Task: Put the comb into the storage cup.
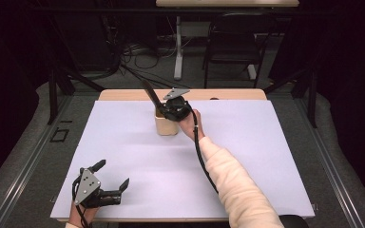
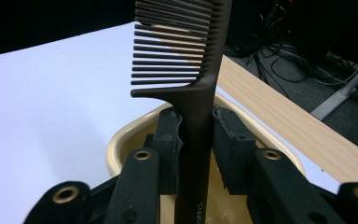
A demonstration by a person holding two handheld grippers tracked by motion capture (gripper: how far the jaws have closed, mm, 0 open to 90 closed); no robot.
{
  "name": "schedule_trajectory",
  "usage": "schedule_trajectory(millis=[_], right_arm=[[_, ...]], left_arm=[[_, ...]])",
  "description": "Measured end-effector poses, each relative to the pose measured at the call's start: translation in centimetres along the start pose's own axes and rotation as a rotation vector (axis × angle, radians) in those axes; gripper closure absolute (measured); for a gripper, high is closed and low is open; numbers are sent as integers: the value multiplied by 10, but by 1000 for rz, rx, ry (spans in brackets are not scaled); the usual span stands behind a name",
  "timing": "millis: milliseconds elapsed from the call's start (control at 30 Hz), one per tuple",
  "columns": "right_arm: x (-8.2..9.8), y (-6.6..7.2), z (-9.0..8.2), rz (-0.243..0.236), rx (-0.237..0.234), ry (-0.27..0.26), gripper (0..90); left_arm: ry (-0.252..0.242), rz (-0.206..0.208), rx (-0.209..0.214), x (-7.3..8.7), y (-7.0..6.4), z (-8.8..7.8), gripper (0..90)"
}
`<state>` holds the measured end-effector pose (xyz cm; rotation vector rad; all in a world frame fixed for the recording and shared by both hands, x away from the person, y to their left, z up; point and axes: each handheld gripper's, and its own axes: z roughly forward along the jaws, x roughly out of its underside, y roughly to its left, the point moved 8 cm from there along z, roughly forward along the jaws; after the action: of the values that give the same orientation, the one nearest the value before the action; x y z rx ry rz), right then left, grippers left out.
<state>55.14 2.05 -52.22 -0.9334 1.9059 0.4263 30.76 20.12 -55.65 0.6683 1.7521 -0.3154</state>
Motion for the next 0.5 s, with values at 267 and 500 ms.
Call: schedule_trajectory(millis=[267, 500], right_arm=[[1, 1, 0, -13, 9, 19, 660], [-3, 0, -10, 17, 3, 10, 476]], left_arm=[[1, -2, -1, 0, 0, 0, 4], [1, 1, -1, 0, 0, 0, 4]])
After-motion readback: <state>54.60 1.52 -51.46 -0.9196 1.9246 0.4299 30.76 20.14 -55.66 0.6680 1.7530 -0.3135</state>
